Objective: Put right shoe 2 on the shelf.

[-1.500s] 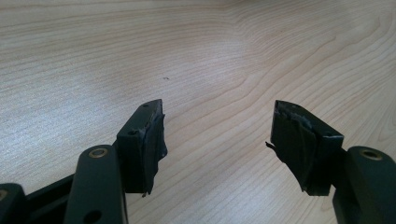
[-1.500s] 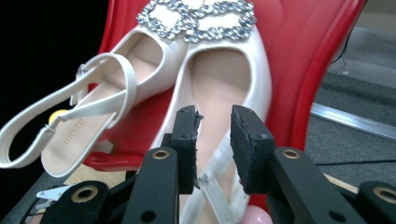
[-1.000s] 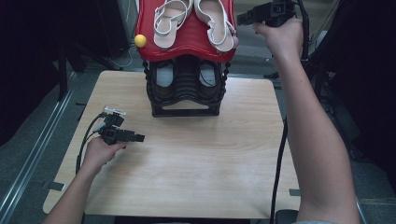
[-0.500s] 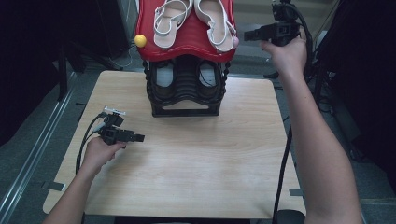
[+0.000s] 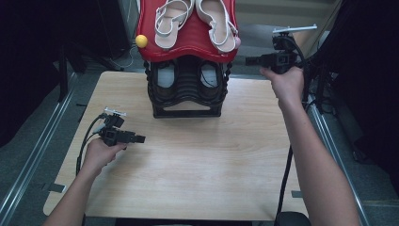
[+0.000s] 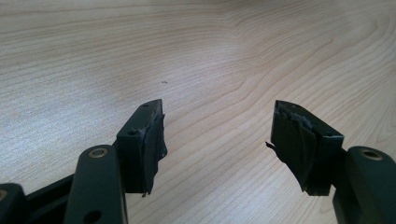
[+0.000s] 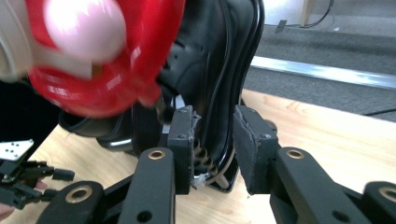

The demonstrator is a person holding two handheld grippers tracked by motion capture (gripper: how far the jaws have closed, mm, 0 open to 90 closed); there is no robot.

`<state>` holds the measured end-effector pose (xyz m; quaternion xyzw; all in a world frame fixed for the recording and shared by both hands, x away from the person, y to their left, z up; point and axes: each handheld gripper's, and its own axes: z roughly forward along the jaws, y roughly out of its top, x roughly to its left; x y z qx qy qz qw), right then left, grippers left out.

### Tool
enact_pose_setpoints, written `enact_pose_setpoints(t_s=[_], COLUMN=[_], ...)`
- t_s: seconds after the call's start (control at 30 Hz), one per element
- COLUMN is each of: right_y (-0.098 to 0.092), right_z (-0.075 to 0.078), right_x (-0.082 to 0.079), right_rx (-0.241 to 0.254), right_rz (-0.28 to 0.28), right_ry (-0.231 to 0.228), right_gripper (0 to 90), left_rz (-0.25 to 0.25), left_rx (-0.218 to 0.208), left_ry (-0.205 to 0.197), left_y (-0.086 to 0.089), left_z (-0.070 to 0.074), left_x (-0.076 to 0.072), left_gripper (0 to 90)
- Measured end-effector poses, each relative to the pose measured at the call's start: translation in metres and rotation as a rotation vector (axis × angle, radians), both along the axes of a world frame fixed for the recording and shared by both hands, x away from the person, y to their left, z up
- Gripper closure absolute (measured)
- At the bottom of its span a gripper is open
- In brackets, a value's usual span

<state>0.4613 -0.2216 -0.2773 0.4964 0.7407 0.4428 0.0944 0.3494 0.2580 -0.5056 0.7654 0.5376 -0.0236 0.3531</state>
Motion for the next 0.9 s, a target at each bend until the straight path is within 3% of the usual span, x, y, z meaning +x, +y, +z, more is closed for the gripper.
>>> enact_pose_setpoints(t_s=[0.13, 0.27, 0.43, 0.57, 0.9], right_y=[-0.002, -0.003, -0.007, -0.007, -0.01], right_z=[-0.018, -0.036, -0.059, -0.072, -0.109], right_x=[-0.006, -0.015, -0.023, -0.03, -0.046], right_rx=[0.025, 0.002, 0.02, -0.013, 0.019], right_rz=[0.004, 0.008, 0.005, -0.001, 0.015], right_ry=[0.004, 0.0, 0.006, -0.016, 0.008], right_gripper=[70.2, 70.3, 70.3, 70.3, 70.3], left_rz=[0.004, 0.014, 0.007, 0.002, 0.001], left_rx=[-0.003, -0.012, -0.002, -0.002, 0.001], left_ry=[-0.006, -0.017, -0.019, -0.019, -0.014], left_y=[0.0, 0.002, 0.001, 0.001, 0.002], left_z=[0.001, 0.002, 0.001, 0.002, 0.001], left_x=[-0.001, -0.001, -0.001, -0.001, 0.0], left_gripper=[35.3, 35.3, 35.3, 35.3, 35.2])
